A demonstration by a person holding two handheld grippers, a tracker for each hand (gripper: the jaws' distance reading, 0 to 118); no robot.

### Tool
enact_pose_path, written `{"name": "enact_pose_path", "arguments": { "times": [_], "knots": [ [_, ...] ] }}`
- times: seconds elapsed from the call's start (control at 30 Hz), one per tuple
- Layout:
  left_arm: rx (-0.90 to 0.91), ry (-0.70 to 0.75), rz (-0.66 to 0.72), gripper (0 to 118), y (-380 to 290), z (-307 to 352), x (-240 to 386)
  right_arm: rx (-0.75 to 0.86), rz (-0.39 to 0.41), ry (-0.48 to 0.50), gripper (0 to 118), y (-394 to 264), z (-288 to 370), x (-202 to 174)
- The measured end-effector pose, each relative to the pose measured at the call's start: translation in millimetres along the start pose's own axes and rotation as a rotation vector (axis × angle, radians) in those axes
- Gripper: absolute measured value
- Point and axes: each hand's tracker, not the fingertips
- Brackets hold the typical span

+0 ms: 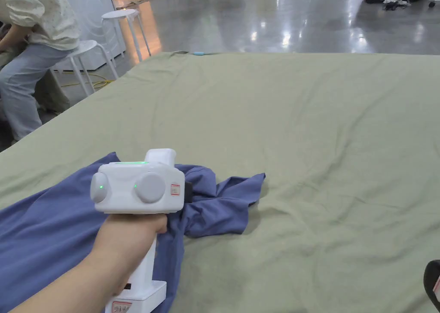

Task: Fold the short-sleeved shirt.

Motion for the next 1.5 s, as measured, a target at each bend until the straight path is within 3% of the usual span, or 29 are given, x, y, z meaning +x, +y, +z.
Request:
{"name": "enact_pose_path", "arguments": {
  "times": [0.3, 0.5, 0.63, 0.87, 1.07, 1.2, 1.37, 1.5],
  "knots": [
    [0.205, -0.044, 0.025, 3, 57, 101, 9, 0.078, -0.048, 0.0, 3, 16, 27, 10],
    [0.406, -0.056, 0.032, 3, 103, 210, 10, 0.156, -0.008, -0.017, 3, 29, 58, 22],
    [0.481, -0.103, -0.085, 3, 121, 262, 53, 0.198, -0.053, -0.04, 3, 36, 74, 38],
    [0.555, -0.249, -0.293, 3, 146, 308, 174, 0.265, -0.051, -0.119, 3, 44, 102, 54],
    [0.53, -0.528, -0.322, 3, 138, 297, 307, 0.294, -0.05, -0.176, 3, 56, 139, 71],
    [0.411, -0.688, -0.366, 3, 104, 261, 408, 0.299, 0.051, -0.282, 3, 57, 178, 85],
    [0.193, -0.735, -0.498, 3, 27, 196, 518, 0.279, 0.013, -0.404, 3, 44, 219, 114],
    [0.054, -0.707, -0.588, 3, -40, 148, 568, 0.244, -0.005, -0.468, 3, 28, 235, 132]
  ]
}}
